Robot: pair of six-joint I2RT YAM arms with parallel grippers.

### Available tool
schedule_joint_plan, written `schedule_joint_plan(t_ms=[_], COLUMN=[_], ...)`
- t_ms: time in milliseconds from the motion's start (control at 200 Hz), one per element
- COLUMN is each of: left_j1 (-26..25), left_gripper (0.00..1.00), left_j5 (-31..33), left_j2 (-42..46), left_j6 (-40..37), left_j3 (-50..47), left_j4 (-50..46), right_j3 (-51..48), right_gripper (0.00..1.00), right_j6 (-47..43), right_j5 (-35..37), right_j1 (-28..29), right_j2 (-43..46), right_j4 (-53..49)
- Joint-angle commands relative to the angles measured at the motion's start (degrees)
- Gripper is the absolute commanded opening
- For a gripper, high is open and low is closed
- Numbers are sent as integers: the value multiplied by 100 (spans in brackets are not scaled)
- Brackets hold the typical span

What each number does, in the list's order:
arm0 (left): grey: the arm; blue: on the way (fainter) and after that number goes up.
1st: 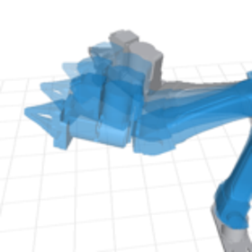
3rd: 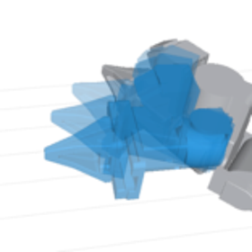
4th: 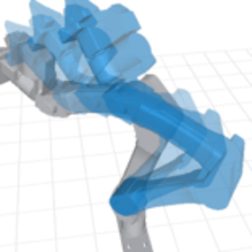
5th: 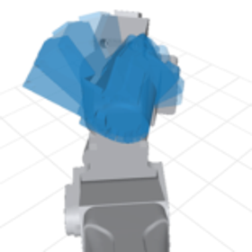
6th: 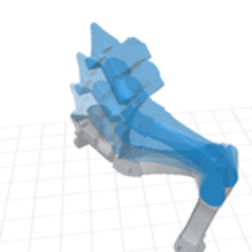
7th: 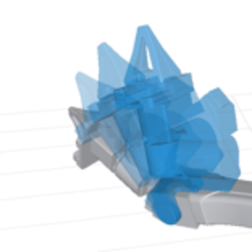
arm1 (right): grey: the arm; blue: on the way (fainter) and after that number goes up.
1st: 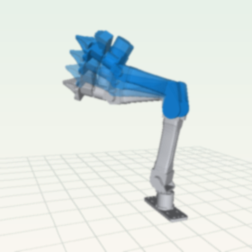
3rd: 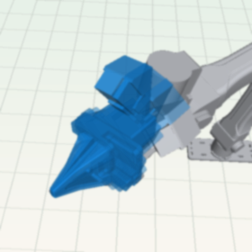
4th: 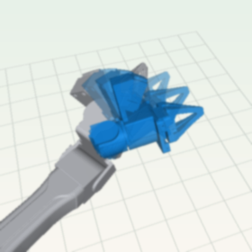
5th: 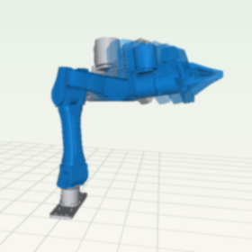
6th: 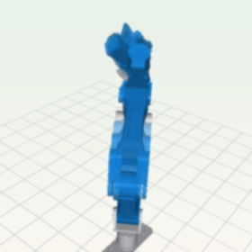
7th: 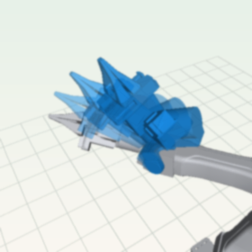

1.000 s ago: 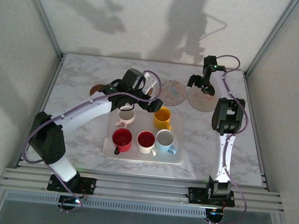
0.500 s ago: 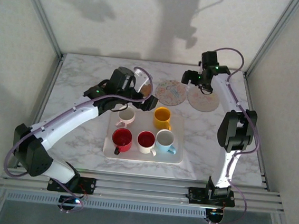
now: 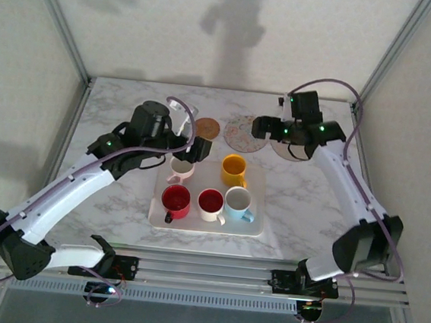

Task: Place the cup by the coaster

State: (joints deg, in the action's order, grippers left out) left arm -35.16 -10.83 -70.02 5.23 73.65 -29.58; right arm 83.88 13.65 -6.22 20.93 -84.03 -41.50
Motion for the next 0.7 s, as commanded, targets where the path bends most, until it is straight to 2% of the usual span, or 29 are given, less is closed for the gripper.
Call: schedule_joint_plan(t_ms=[0, 360, 696], left_j1=[-9, -42, -191], left_gripper=[100, 100, 99], left_j5=[181, 279, 129], left_j2=[177, 982, 1849], left_j6=[331, 1009, 2075], left_j3=[-169, -638, -1774], left_j4=[-477, -1692, -1868], right_j3=[-546, -2123, -2981], right_gripper=[99, 99, 99], right_j6=[-110, -9, 183], right_j5=[-411, -1304, -2326], right_j1=[132, 296, 493], right_j2=[597, 2425, 2968], right_j4=[301, 443, 533])
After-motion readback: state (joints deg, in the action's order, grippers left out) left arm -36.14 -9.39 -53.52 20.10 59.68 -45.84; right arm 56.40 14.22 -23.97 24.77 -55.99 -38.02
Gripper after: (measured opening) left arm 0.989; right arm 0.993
